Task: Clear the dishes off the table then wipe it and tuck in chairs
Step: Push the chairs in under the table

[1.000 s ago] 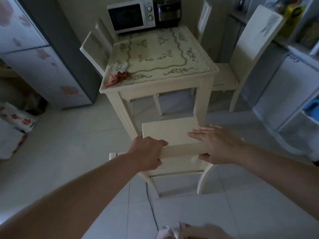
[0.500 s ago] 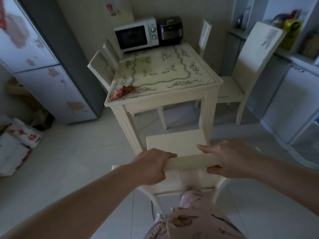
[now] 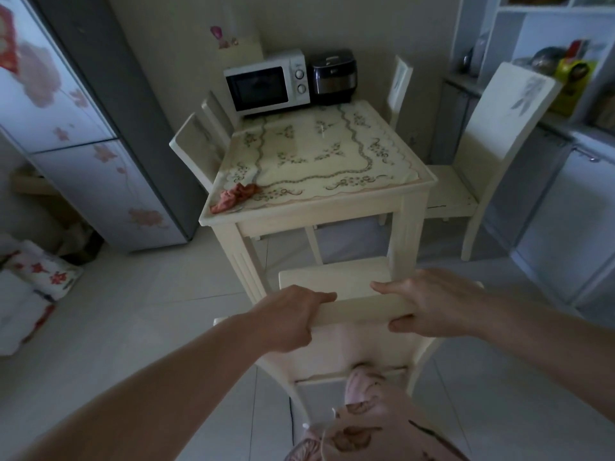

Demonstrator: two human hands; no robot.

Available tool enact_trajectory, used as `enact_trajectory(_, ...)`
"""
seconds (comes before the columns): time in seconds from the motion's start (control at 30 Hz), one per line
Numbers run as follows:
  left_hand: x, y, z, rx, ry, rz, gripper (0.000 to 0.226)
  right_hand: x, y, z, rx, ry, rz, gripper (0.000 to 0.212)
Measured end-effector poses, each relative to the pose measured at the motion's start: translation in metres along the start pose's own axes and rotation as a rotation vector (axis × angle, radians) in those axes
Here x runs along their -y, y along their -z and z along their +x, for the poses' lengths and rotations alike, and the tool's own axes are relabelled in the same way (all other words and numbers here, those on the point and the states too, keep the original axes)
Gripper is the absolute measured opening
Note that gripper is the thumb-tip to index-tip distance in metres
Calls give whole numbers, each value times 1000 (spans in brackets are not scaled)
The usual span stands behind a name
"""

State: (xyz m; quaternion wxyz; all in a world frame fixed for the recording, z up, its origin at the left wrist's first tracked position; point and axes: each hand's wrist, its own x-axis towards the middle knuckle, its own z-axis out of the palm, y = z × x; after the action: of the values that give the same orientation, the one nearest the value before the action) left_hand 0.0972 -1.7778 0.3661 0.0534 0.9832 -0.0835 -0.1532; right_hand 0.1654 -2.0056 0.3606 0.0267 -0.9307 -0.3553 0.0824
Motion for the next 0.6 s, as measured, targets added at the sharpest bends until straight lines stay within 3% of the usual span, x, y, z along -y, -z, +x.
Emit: enact_trajectory(0.6,56,40,108,-32,16,31,77,-52,16,113,-33,-9,14,72)
